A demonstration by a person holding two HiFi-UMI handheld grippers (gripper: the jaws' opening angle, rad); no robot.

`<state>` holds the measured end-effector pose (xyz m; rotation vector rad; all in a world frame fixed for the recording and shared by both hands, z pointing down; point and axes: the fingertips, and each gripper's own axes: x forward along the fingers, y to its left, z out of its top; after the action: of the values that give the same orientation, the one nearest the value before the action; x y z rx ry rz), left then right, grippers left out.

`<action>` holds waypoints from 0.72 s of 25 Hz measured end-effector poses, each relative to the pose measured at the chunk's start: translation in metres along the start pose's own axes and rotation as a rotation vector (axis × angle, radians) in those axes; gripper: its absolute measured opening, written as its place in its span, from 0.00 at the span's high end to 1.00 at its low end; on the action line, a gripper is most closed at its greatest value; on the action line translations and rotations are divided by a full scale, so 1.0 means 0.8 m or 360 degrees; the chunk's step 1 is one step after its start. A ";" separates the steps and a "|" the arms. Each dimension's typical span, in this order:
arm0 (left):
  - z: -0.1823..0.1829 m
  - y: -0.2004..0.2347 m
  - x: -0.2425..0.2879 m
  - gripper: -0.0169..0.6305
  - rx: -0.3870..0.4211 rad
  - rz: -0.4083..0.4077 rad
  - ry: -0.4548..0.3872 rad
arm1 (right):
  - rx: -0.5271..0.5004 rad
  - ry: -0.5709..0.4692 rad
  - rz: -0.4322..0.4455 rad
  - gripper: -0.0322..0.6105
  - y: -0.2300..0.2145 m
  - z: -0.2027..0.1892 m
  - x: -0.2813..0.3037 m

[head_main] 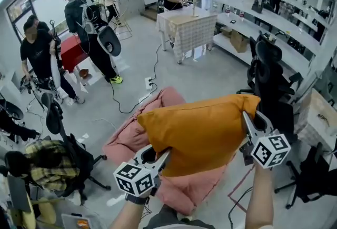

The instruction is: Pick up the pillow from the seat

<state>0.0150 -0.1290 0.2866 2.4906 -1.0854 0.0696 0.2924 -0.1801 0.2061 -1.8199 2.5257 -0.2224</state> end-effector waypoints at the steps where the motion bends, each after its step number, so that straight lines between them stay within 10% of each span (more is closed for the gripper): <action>1: 0.009 -0.006 -0.006 0.71 0.0010 -0.0007 -0.0013 | -0.0003 -0.0023 0.0004 0.79 0.005 0.012 -0.006; 18: 0.115 -0.104 -0.090 0.71 0.0109 -0.0093 -0.0228 | -0.0125 -0.0288 0.0031 0.79 0.054 0.161 -0.103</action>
<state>0.0132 -0.0652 0.1584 2.6209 -1.0825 -0.0919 0.2909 -0.1019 0.0674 -1.7515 2.4586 0.0408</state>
